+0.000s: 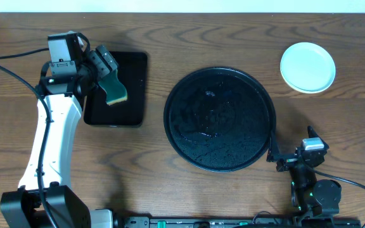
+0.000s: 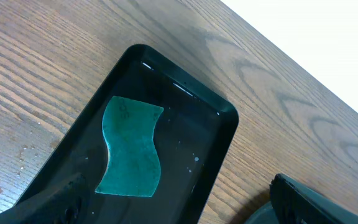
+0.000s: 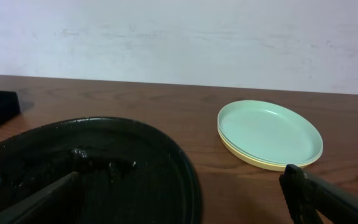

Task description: Clean dirty plates on tray and stack at the side

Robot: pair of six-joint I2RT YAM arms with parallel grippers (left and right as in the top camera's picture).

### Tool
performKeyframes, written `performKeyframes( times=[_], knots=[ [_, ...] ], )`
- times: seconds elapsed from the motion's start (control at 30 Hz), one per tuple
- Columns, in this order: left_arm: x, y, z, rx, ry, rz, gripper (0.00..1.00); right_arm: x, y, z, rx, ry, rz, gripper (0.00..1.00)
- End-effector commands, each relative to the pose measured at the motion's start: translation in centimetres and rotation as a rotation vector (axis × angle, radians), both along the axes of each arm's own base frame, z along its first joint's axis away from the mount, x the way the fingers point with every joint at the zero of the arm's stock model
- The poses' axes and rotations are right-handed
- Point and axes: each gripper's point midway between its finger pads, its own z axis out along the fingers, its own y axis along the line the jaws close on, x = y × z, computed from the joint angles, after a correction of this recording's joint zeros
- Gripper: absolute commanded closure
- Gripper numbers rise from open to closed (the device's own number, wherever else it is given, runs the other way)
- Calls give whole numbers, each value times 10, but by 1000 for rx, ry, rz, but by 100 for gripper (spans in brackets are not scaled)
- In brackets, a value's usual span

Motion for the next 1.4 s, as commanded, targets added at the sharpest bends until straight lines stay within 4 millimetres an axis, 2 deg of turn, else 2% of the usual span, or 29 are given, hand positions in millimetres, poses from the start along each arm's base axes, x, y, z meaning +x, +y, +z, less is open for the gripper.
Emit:
performKeyframes(
  times=[0.0,0.53,0.63,0.83,1.1,1.2,1.37],
  knots=[
    [2,2,2,6,-4,1,7,0,-2,0,-19,-4,-11,1],
    [2,2,2,6,-4,1,7,0,-2,0,-19,-4,-11,1],
    [-4,7,-3,35,28,9,7,0,-2,0,-19,-4,-11,1],
    [-39,-2,-30,25,210,-26,7,0,-2,0,-19,-4,-11,1],
    [-84,-6,-73,211,358,-354,7,0,-2,0,-19,-3,-11,1],
    [-96,-9,-83,228,325,-371,7,0,-2,0,-19,-4,-11,1],
    [-100,-17,-92,254,109,-367,7,0,-2,0,-19,-4,-11,1]
  ],
)
